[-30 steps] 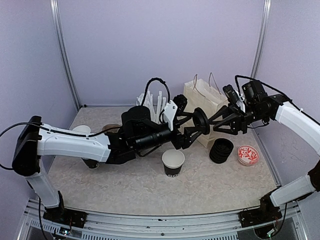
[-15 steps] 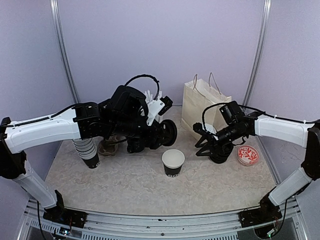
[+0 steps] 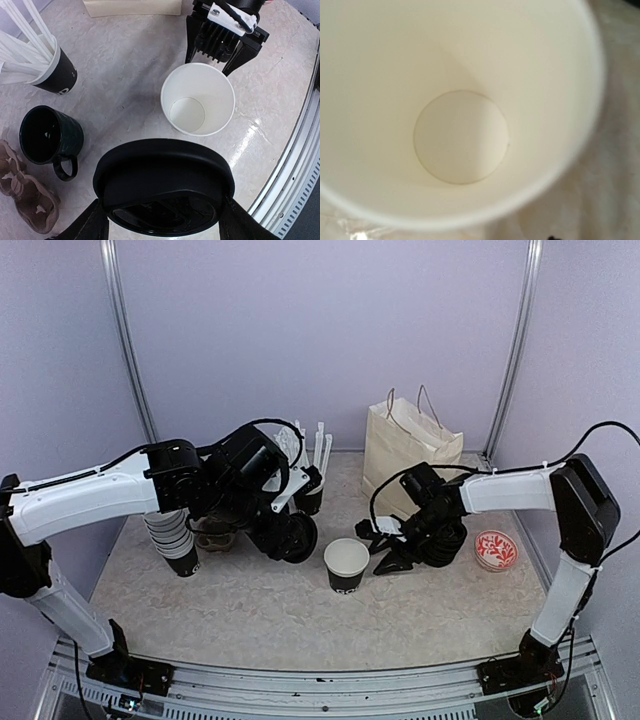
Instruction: Pack the takeout coffee
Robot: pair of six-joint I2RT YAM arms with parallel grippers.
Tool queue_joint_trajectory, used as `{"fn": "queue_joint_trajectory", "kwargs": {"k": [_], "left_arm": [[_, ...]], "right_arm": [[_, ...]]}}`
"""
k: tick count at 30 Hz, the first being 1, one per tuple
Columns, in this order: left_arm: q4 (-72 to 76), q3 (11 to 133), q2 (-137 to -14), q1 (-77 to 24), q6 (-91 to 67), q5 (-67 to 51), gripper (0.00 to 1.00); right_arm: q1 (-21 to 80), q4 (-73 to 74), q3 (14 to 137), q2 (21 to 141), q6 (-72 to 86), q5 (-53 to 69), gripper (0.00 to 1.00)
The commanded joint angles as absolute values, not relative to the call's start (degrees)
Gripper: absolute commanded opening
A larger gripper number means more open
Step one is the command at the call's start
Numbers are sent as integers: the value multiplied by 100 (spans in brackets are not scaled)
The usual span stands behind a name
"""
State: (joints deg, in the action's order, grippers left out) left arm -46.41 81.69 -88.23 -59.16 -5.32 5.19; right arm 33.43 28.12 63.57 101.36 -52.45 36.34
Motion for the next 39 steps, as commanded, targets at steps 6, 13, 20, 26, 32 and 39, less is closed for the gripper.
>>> {"fn": "queue_joint_trajectory", "kwargs": {"k": [6, 13, 20, 26, 32, 39], "left_arm": [[-5326, 8445, -8774, -5916, -637, 649, 65], [-5407, 8539, -8664, -5971, -458, 535, 65], [-5712, 8713, -8842, -6319, -179, 198, 65], [-5826, 8831, -9186, -6479, -97, 136, 65], [-5701, 8997, -9499, -6479, -22, 170, 65], [-5796, 9222, -9916, -6478, -18, 252, 65]], "right_arm": [[3763, 2580, 6601, 10748, -5723, 4183, 55], [4271, 2570, 6480, 10862, -5614, 4474, 52], [4438, 2720, 6469, 10824, -5315, 5136, 51], [3965, 3086, 6427, 10430, -5242, 5396, 50], [3778, 2973, 5876, 9633, -5247, 5307, 51], [3645, 2961, 5832, 9465, -5194, 5433, 51]]}}
